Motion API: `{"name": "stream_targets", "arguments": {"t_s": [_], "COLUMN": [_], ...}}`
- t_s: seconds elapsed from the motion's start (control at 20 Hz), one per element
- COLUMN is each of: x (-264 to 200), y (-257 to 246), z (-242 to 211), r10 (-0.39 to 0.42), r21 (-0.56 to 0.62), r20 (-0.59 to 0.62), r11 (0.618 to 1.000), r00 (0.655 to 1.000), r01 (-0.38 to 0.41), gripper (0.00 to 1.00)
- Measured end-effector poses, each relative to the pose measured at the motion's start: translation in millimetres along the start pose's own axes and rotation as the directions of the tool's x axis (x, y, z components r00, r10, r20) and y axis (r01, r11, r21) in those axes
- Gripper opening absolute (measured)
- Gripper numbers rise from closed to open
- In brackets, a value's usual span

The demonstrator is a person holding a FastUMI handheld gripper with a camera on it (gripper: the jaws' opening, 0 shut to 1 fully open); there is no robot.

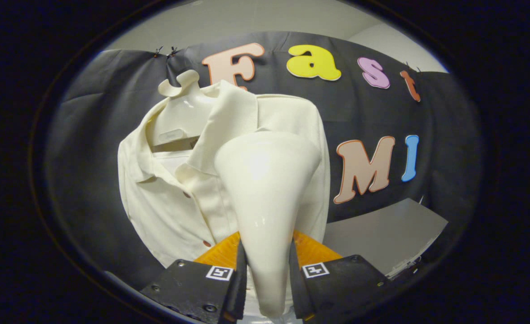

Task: Iron the clothes twice with a garment steamer, once on the left side and once on the right side.

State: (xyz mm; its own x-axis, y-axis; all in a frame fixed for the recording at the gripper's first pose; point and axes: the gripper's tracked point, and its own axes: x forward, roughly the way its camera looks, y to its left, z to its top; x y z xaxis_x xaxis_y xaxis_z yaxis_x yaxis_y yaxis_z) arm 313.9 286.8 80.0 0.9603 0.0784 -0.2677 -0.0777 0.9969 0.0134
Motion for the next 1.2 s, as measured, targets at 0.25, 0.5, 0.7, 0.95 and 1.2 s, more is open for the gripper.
{"name": "stream_targets", "arguments": {"t_s": [0.25,0.5,0.7,0.95,1.2], "x": [7,20,29,40,49], "y": [-2,-10,-17,-25,-36], "z": [-38,-83,-119,-159,-201], "r10": [-0.001,-0.029,-0.041,-0.053,-0.076], "r21": [0.005,-0.02,-0.045,-0.047,-0.062], "r20": [-0.041,-0.103,-0.155,-0.23,-0.292], "r11": [1.0,0.999,0.998,0.998,0.996], "r00": [0.999,0.994,0.987,0.972,0.953], "r01": [0.001,0.028,0.034,0.043,0.06], "gripper": [0.42,0.42,0.42,0.42,0.42]}}
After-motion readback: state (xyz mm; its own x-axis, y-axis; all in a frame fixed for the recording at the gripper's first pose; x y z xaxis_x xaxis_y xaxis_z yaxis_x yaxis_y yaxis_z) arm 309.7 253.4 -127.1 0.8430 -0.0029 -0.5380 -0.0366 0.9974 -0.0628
